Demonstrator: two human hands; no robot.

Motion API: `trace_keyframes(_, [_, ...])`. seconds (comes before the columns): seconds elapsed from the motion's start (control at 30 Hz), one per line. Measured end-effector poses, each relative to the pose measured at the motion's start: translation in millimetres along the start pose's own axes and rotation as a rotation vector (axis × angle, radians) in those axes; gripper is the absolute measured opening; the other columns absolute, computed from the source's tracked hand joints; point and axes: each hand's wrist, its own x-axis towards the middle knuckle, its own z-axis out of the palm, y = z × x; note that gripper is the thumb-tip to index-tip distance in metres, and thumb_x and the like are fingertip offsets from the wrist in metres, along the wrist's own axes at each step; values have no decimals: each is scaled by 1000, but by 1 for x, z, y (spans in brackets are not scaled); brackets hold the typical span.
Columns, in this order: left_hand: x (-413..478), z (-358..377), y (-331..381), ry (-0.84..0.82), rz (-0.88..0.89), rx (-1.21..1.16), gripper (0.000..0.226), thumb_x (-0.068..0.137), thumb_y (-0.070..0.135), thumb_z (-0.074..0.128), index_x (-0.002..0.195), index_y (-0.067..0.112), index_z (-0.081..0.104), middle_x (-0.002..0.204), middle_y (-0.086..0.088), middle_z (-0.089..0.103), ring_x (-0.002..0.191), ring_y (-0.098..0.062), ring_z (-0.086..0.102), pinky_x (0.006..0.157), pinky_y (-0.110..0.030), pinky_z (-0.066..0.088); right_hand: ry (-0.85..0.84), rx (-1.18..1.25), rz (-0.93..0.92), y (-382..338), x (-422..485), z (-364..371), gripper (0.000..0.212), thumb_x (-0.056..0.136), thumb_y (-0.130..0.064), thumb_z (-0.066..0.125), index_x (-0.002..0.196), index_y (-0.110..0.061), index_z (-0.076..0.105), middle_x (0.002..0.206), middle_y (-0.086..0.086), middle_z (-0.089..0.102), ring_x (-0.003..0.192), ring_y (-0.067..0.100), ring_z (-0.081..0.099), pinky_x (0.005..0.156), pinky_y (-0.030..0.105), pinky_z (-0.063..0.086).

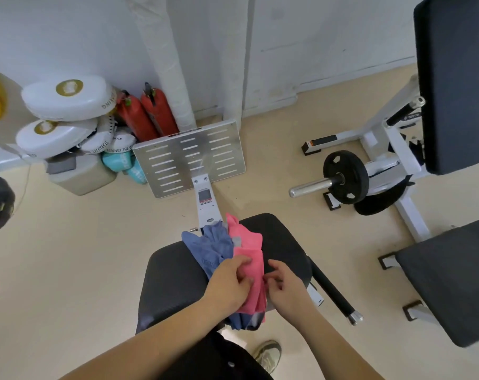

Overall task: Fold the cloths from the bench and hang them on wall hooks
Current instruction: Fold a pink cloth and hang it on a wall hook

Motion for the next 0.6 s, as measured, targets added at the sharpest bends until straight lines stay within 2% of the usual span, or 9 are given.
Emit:
trace_keyframes(0.07, [4, 1, -1, 85, -101, -19, 36, 89, 32, 71, 116, 22, 49, 82, 7, 57, 69, -5, 55, 65, -24, 46, -70, -18, 11, -4, -7, -3, 47, 100, -7, 45, 143, -27, 47, 105, -13, 72, 92, -4, 63, 76, 5, 47])
trace_keyframes(0.13, [10, 3, -3, 107, -233, -82, 50, 80, 45, 79, 107, 21, 44, 89, 5, 60, 76, -9, 59, 65, -25, 46, -170, 10, -3, -10, -16, -8, 56, 99, -1, 44, 148, -29, 39, 120, -6, 69, 105, 4, 64, 74, -1, 44])
trace_keyframes(0.23, [17, 8, -4, 14, -266, 16, 62, 77, 60, 73, 118, 21, 47, 101, 4, 63, 90, -18, 64, 80, -33, 51, -292, 18, 8, -11, -27, -12, 71, 99, 2, 44, 153, -35, 15, 142, -13, 50, 121, 6, 49, 80, -4, 36])
trace_keyframes(0.3, [20, 8, -1, -19, -220, 100, 64, 77, 61, 70, 123, 21, 48, 108, 3, 65, 98, -22, 65, 85, -36, 52, -303, 14, 38, -6, -33, -9, 78, 100, -2, 43, 162, -28, 3, 162, -12, 34, 137, 8, 39, 91, 0, 30])
trace_keyframes(0.37, [19, 6, 2, -24, -153, 160, 58, 76, 59, 72, 116, 22, 52, 102, 3, 65, 95, -22, 65, 83, -36, 53, -246, 64, 37, -4, -41, -8, 75, 104, -8, 45, 163, -21, 1, 164, -7, 33, 131, 3, 41, 80, -7, 34])
trace_keyframes(0.47, [3, -3, 12, -61, -16, 175, 41, 74, 47, 76, 97, 23, 53, 86, 6, 62, 80, -16, 63, 70, -30, 50, -87, 204, -2, -8, -56, -12, 70, 103, -12, 55, 161, -24, 16, 149, -11, 46, 103, -17, 54, 70, -6, 43])
trace_keyframes(0.5, [-7, -7, 15, -81, 38, 161, 37, 74, 43, 78, 92, 24, 52, 82, 7, 61, 77, -15, 62, 65, -27, 48, -42, 218, -49, -10, -64, -16, 72, 101, -14, 60, 160, -26, 20, 146, -15, 46, 104, -20, 55, 75, -3, 45])
trace_keyframes(0.53, [-20, -11, 18, -102, 93, 139, 35, 75, 39, 79, 90, 25, 50, 80, 8, 61, 74, -13, 61, 62, -25, 46, -2, 175, -104, -11, -72, -19, 77, 99, -20, 65, 161, -29, 19, 149, -18, 41, 116, -18, 53, 88, 3, 46])
trace_keyframes(0.6, [-51, -19, 24, -149, 197, 105, 33, 77, 32, 78, 90, 25, 49, 76, 10, 57, 69, -9, 57, 58, -23, 42, 75, -34, -232, -8, -90, -27, 85, 93, -33, 69, 161, -37, 17, 163, -16, 27, 146, -2, 34, 111, 17, 34])
